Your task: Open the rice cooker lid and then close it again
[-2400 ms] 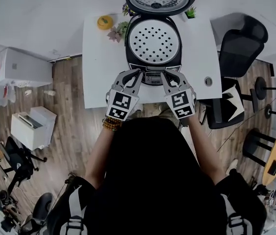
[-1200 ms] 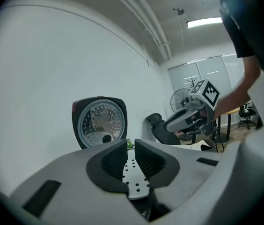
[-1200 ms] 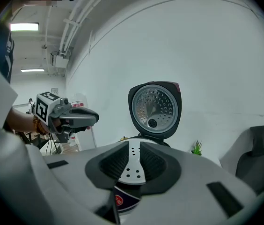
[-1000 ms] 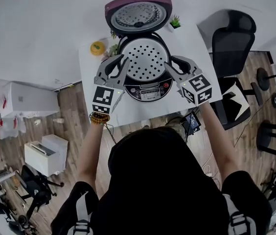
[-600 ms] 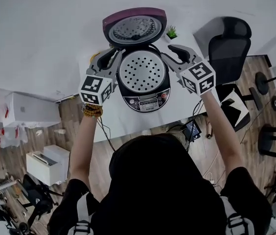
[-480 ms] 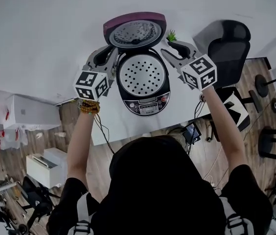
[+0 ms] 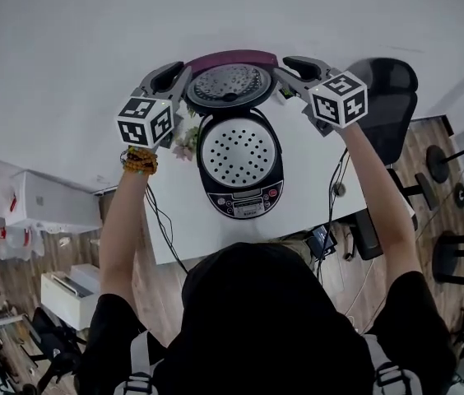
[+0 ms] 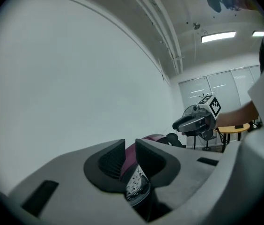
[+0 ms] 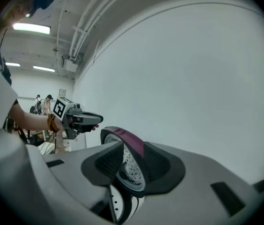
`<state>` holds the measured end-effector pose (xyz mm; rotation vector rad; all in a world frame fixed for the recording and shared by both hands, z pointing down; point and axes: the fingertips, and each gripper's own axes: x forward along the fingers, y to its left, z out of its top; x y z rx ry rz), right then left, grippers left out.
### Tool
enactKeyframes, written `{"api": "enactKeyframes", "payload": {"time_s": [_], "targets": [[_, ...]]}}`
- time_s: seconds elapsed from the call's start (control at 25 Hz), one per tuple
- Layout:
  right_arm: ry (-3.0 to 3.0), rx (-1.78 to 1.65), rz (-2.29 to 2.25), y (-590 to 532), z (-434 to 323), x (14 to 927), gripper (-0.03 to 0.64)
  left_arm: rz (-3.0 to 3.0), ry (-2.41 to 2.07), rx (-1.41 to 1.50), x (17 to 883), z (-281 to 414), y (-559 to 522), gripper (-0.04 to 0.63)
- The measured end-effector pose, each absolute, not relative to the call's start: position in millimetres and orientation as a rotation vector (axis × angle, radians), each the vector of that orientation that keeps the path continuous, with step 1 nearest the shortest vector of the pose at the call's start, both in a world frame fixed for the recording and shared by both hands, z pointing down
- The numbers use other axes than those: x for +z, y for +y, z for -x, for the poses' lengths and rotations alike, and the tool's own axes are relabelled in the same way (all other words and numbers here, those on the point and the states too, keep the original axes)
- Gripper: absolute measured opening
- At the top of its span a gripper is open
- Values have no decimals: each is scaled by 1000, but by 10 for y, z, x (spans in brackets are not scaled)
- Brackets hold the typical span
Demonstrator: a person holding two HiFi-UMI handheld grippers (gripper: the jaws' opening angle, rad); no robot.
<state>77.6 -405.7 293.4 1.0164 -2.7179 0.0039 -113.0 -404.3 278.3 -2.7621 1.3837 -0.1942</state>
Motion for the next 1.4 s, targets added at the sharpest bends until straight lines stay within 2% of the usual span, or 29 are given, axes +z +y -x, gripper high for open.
{"api": "enactKeyframes", "payload": {"time_s": [0.16, 0.36, 0.48, 0.72, 0.88, 1.4], "targets": [[-2799, 204, -980, -4351, -774, 2880, 143, 2921, 1370, -144, 2848, 1152, -4265, 118], [-2837, 433, -881, -4601, -718, 2955, 152, 3002, 1467, -72, 2975, 1291, -4490, 118], [-2825, 562, -815, -4708, -649, 3080, 213, 3081, 1470, -5, 3017, 1341, -4584, 120], [-2845, 830, -764, -4789, -547, 3204, 218, 3190, 1495, 117, 3055, 1358, -4665, 129], [-2821, 852, -750, -4775, -533, 3187, 219, 3238, 1527, 238, 3069, 1365, -4655, 135], [-2730, 973, -730, -4781, -509, 3217, 229, 3312, 1519, 270, 3092, 1372, -4651, 141]]}}
